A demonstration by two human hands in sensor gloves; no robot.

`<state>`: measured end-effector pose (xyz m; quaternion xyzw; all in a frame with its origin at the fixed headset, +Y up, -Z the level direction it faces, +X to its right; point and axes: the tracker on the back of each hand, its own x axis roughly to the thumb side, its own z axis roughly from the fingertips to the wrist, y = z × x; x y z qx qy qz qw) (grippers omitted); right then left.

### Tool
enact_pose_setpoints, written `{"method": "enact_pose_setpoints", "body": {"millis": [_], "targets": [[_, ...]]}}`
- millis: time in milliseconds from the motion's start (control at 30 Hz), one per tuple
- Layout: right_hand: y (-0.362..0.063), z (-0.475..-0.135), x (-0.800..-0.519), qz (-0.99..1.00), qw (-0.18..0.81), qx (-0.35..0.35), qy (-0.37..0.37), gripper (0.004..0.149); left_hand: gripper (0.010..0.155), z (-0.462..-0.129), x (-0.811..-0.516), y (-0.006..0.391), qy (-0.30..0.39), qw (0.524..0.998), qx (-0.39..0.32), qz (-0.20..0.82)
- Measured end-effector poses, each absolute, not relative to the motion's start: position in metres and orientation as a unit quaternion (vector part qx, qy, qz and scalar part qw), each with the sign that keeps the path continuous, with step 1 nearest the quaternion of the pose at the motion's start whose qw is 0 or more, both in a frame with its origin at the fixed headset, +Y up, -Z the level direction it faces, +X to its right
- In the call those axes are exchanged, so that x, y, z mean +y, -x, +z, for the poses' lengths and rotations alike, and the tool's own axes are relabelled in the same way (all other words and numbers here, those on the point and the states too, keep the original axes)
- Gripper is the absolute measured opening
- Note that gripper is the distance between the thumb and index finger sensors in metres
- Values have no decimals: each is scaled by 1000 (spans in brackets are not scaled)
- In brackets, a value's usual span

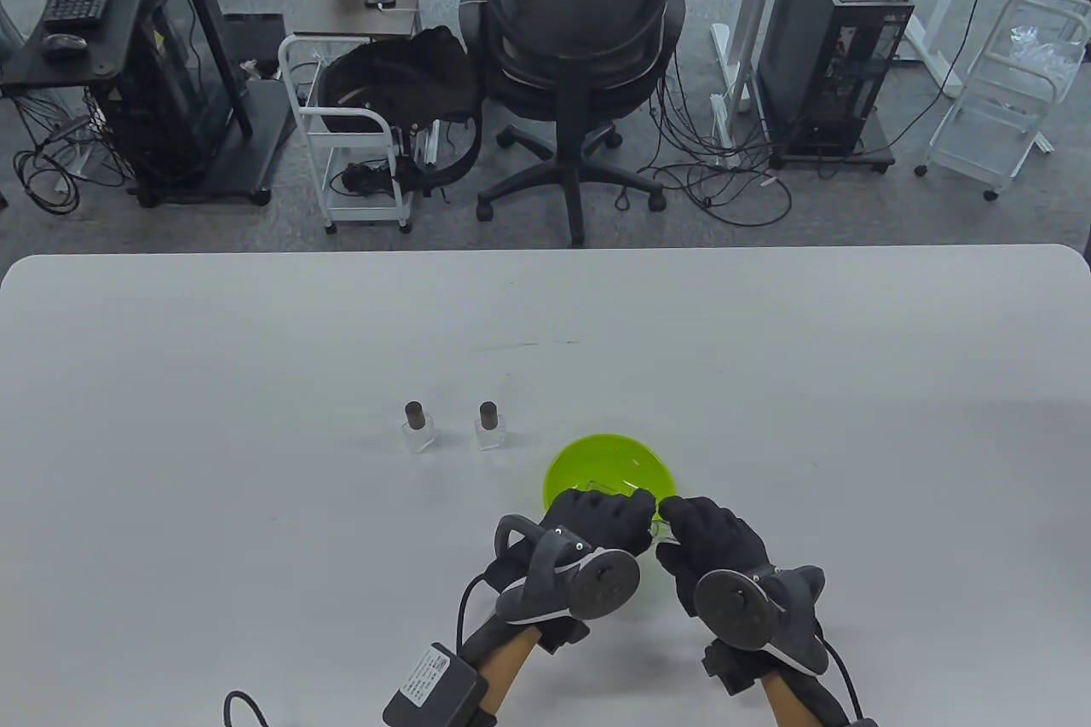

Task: Assemble perfume bottles from components

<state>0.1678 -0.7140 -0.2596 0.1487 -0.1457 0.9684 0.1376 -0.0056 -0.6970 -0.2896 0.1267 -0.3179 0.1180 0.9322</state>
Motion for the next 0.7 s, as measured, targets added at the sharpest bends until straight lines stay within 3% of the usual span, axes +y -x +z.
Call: {"method": "enact_pose_setpoints", "body": {"millis": [100,300,367,567,700], "targets": [[-178,-262,-711,970,132,-161,-125,53,66,-297,-694,10,-92,938,-313,115],[-201,-268,-710,972,142,-166,-84,53,64,-320,-686,24,-56,962,-269,-2],[-207,-269,-711,973,140,-167,-71,53,67,-329,-688,25,-16,966,-253,-53],[-216,-273,-714,974,150,-161,-52,53,68,-347,-695,17,82,964,-226,-113],[-220,-274,-715,974,155,-160,-46,53,66,-355,-701,8,111,959,-215,-144]]}}
